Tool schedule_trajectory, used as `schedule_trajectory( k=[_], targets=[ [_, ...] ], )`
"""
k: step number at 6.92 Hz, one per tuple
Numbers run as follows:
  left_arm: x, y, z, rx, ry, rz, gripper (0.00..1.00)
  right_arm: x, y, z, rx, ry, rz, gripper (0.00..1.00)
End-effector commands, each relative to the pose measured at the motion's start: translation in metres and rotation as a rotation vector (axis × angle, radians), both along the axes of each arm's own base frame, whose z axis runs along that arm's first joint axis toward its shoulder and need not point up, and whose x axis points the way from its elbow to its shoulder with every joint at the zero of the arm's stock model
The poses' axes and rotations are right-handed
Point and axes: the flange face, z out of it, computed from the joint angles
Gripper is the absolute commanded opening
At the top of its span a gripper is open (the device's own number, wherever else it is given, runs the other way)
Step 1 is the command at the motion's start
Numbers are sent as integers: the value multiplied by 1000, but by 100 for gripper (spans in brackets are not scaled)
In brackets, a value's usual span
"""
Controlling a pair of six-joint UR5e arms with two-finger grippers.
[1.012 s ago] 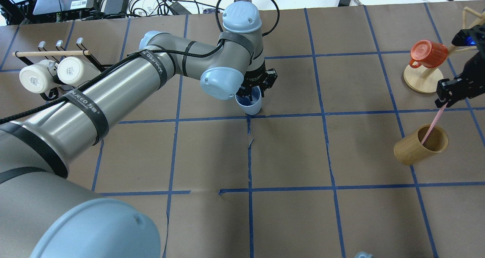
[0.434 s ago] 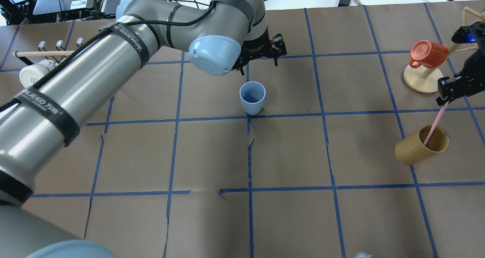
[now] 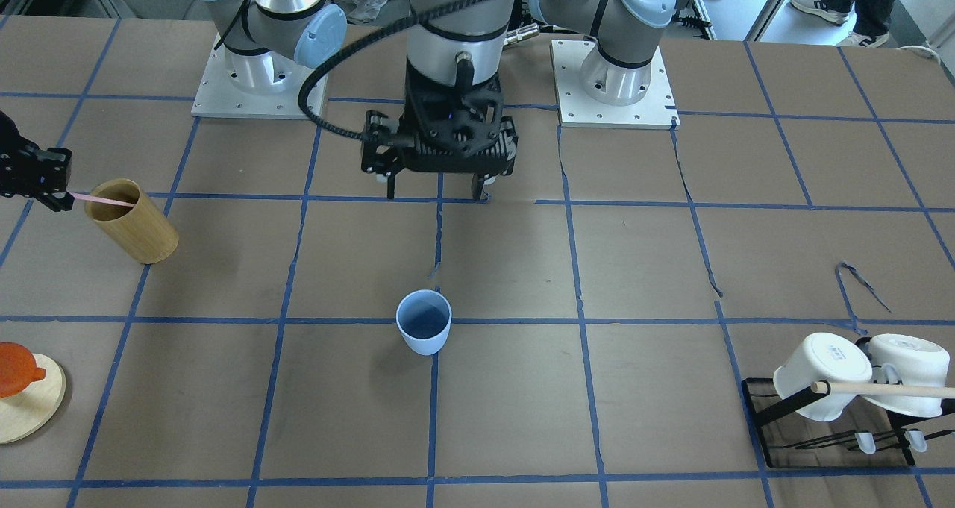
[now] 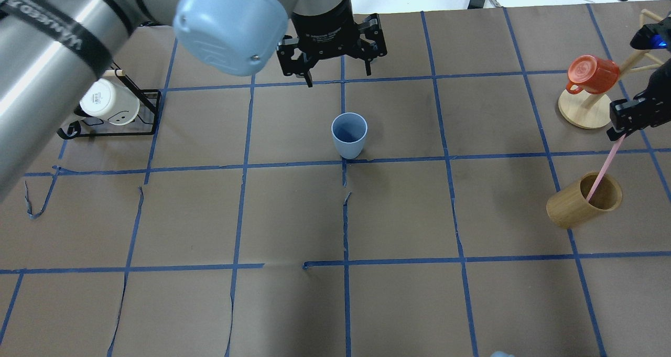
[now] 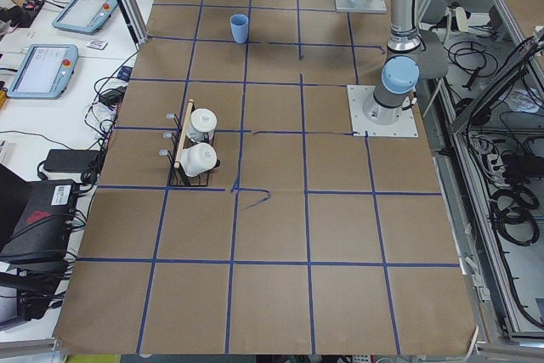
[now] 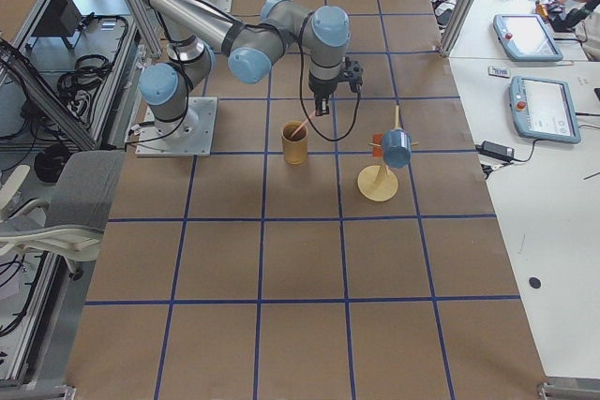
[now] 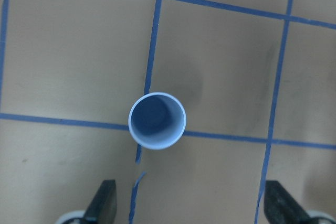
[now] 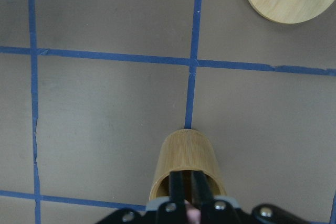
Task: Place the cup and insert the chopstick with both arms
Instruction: 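Raise left gripper from the blue cup while right gripper lifts the pink stick, then carry the pink stick with the right gripper over the blue cup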
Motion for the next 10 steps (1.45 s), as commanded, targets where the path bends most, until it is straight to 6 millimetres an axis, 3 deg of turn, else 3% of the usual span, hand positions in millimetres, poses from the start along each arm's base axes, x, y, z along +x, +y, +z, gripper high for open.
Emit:
schedule_trajectory(
  k=[1,2,3,4,5,6,7,8,9,10],
  targets=[
    [89,22,14,97,-67,-118,100,14,-2,73,-1,4,24,0],
    [132,25,15,104,-53,-181,100,16,-2,106,-11,7,29,0],
    [135,42,12,93,-60,-188,100,32,-6,136,-48,25,61,0],
    [142,53,12,89,-64,-186,100,66,-10,160,-78,38,102,0],
    [147,54,12,86,-65,-183,100,119,-15,168,-95,35,55,0],
    [152,53,14,82,-63,-172,100,192,-24,157,-101,24,-7,0],
    [181,38,15,61,-56,-123,100,283,-40,145,-208,19,11,0],
    [191,37,18,53,-47,-120,100,354,-38,135,-268,-15,7,0],
    [192,38,18,54,-51,-119,100,394,-36,126,-308,-42,-5,0],
    [196,38,18,54,-48,-112,100,418,-34,120,-328,-62,-20,0]
  ],
)
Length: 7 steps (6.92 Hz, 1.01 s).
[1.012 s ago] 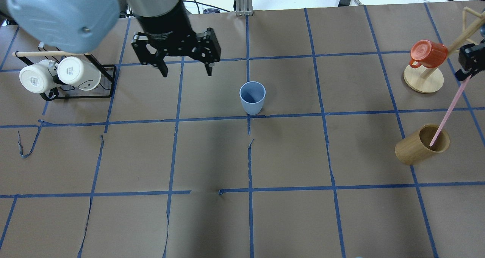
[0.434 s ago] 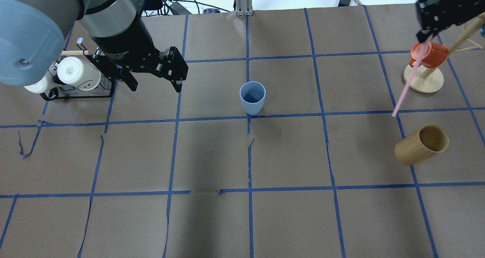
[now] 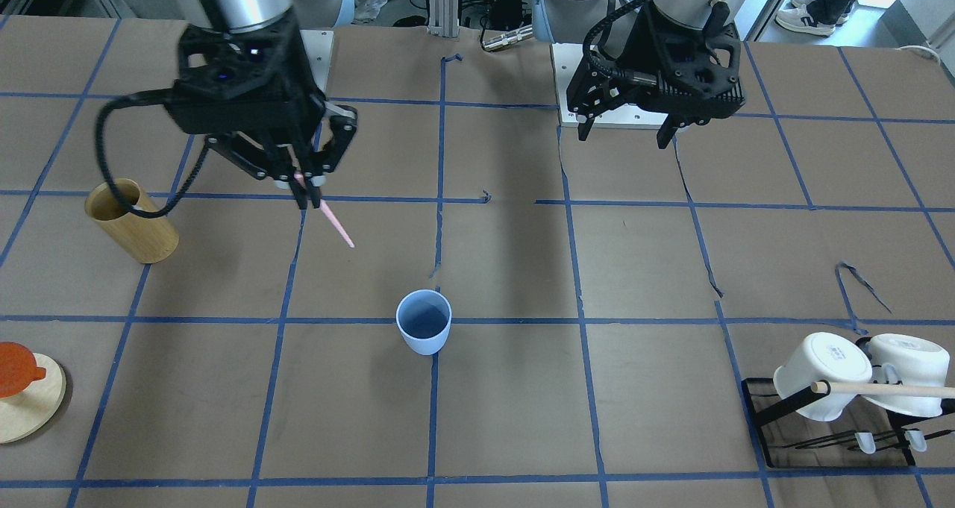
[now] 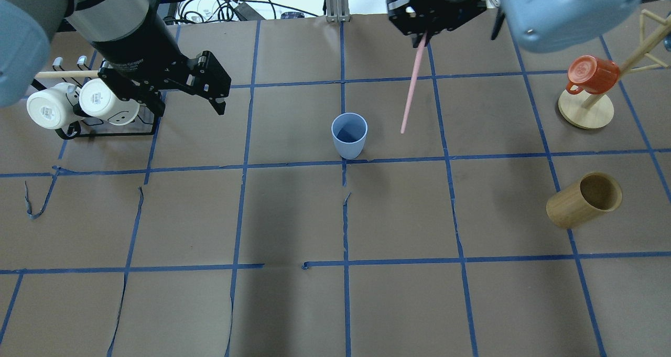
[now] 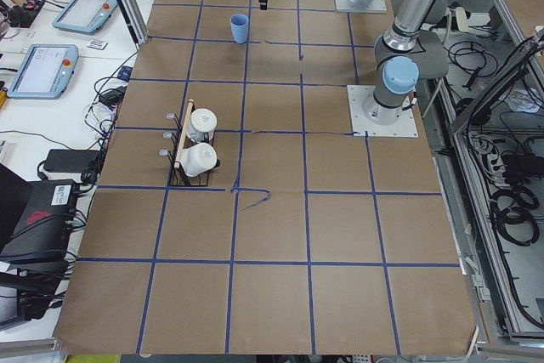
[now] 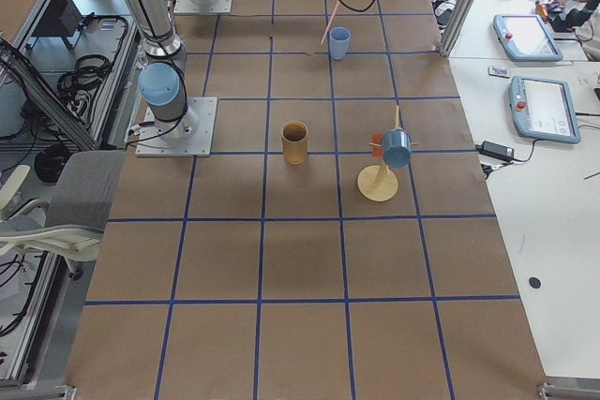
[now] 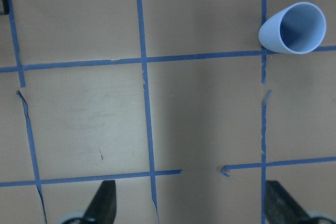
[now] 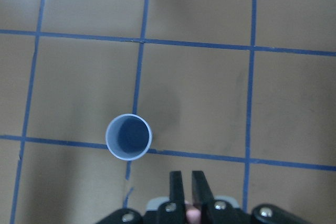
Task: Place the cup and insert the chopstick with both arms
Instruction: 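Carry the pink stick with the right gripper over the blue cup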
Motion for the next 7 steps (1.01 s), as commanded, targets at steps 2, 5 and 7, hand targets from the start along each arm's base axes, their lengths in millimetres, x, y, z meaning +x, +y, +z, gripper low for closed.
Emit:
schedule_trajectory(
  k=[2,5,7],
  targets=[
    [9,-2,0,-3,5,16,100,56,2,-28,-118,-52,-5,0],
    [11,-3,0,-3,4,20,100,54,7,-70,-181,-73,-12,0],
    [12,-3,0,-3,4,22,100,54,8,-75,-171,-70,-12,0]
  ],
)
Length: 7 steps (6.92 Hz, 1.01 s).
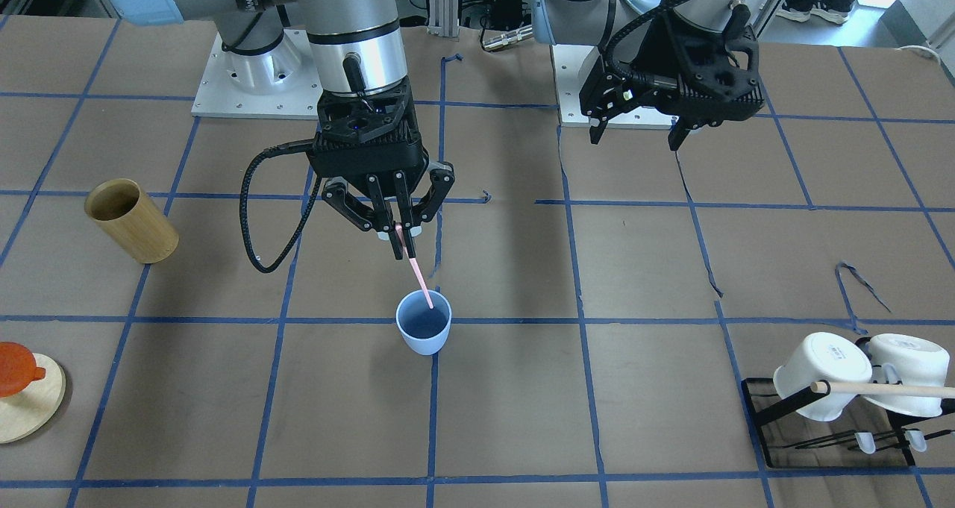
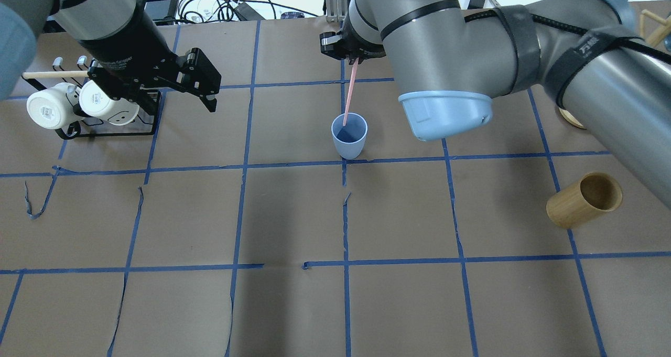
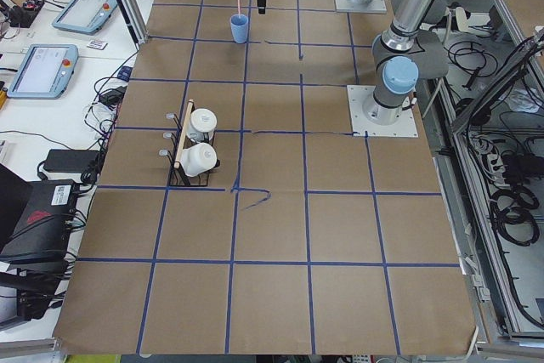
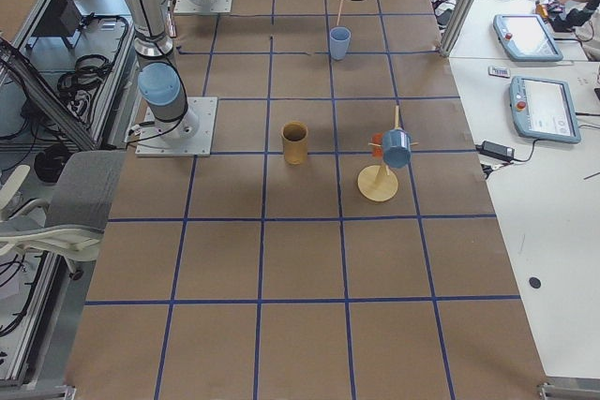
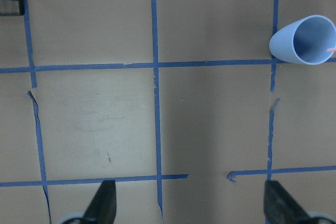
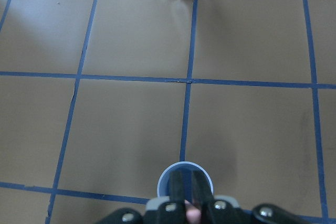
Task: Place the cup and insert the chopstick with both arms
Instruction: 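Lower the pink stick into the blue cup and open the right gripper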
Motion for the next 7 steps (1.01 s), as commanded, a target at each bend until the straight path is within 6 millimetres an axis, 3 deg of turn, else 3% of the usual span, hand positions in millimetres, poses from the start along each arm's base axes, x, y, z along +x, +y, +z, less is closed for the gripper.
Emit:
schedule_trajectory(
  k=[1,3,4,6,7],
  targets=[
    [3,-1,0,0,0,7,100,-1,3,-9,8,4,4,0],
    [11,-3,1,-2,0,21,100,-1,4,-14,4,3,9,0],
    [13,-4,1,-2,0,26,100,-1,4,-17,-1,2,11,11],
    [13,-4,0,0,1,26,100,-1,4,-16,-7,-2,0,100],
    [13,-4,1,-2,1,26,100,-2,4,-14,-8,-1,-1,100]
  ],
)
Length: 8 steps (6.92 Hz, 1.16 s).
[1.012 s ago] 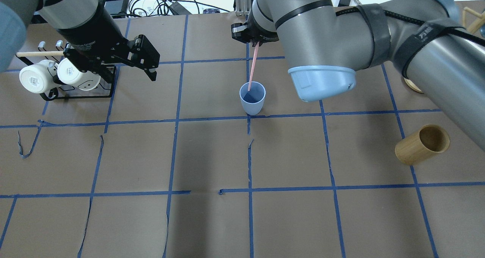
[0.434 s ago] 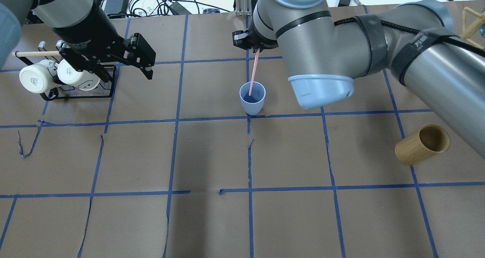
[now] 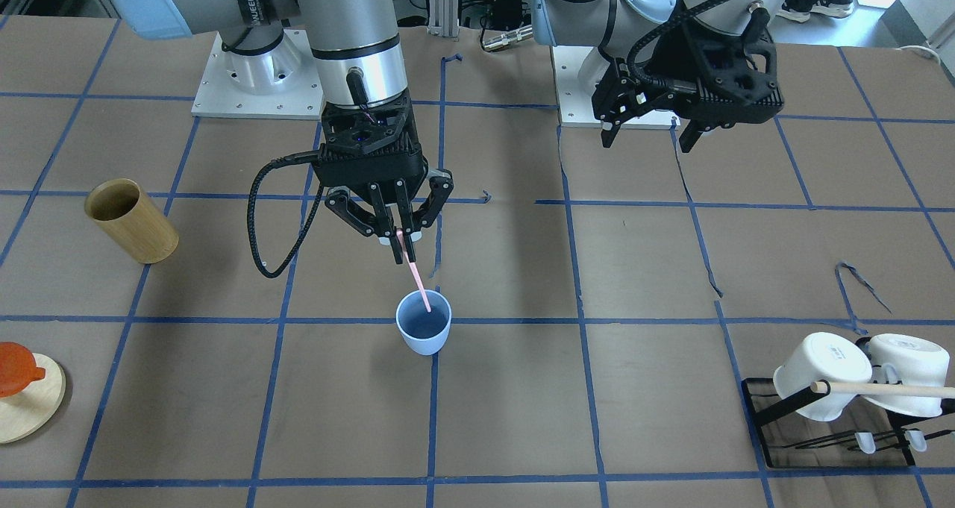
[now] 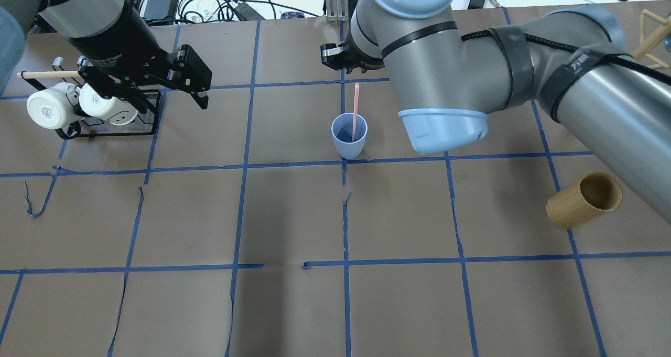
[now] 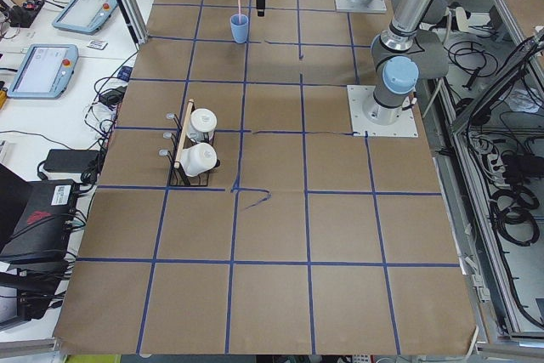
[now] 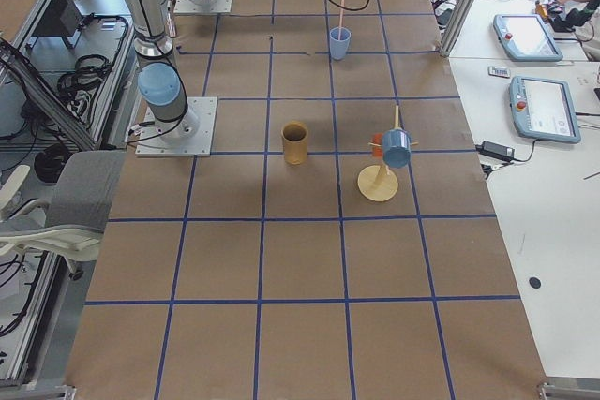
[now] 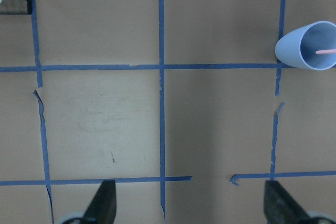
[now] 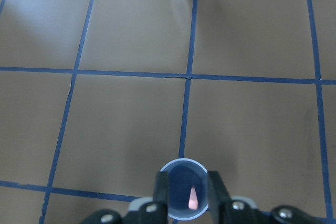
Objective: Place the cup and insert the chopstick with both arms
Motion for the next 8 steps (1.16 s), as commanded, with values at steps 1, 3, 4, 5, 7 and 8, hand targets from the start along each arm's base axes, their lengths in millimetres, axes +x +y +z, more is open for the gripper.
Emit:
schedule_trajectory(
  k=[1,3,4,5,7,8],
  targets=[
    [0,0,0,0,0,0,100,-1,0,7,0,0,-1,100],
    [0,0,1,-1,0,0,100,-19,7,24,175,57,-26,100],
    [0,0,1,-1,0,0,100,-30,11,30,301,85,-37,100],
    [0,0,1,-1,-1,0,100,-50,7,35,375,108,-60,100],
    [0,0,0,0,0,0,100,-132,-2,42,481,148,-42,100],
    [1,0,0,1,-1,2,100,-181,0,41,562,153,-14,100]
  ],
)
